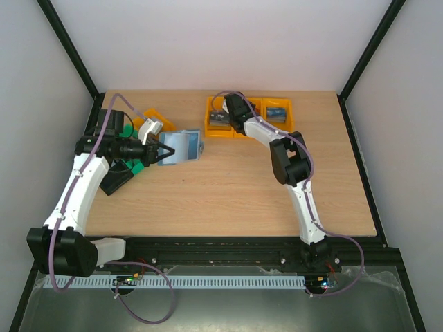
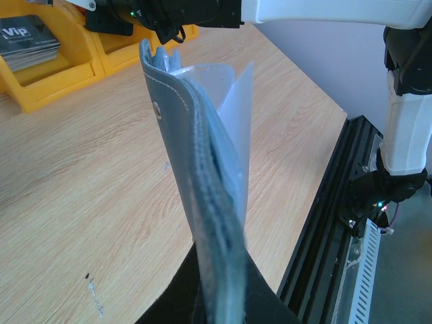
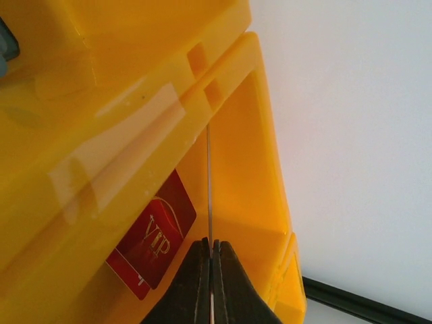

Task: Take the credit cards out of the card holder

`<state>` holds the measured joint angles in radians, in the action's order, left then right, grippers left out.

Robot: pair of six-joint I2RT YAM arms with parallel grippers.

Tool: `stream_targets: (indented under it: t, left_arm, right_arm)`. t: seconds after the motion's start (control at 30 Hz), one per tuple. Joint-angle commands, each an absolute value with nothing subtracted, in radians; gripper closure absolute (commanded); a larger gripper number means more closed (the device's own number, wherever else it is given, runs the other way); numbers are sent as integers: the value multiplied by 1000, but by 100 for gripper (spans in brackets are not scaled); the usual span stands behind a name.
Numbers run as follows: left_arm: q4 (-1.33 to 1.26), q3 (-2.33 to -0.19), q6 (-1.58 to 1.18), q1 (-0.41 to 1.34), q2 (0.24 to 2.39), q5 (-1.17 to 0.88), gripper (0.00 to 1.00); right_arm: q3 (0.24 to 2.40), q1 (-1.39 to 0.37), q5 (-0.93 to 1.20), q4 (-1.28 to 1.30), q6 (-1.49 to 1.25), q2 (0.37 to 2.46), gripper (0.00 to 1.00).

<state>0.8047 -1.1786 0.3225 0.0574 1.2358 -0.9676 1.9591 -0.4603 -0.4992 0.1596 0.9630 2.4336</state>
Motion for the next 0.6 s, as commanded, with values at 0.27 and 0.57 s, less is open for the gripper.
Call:
stream_targets:
  t: [0.27, 0.57]
  left_arm:
    - [820, -1189, 345, 51, 1244, -988, 98]
    - [823, -1189, 351, 51, 1245, -992, 98]
  right_arm:
    - [1936, -446, -547, 84, 991, 2470, 66]
    - [1936, -446, -464, 151, 897, 2393, 57]
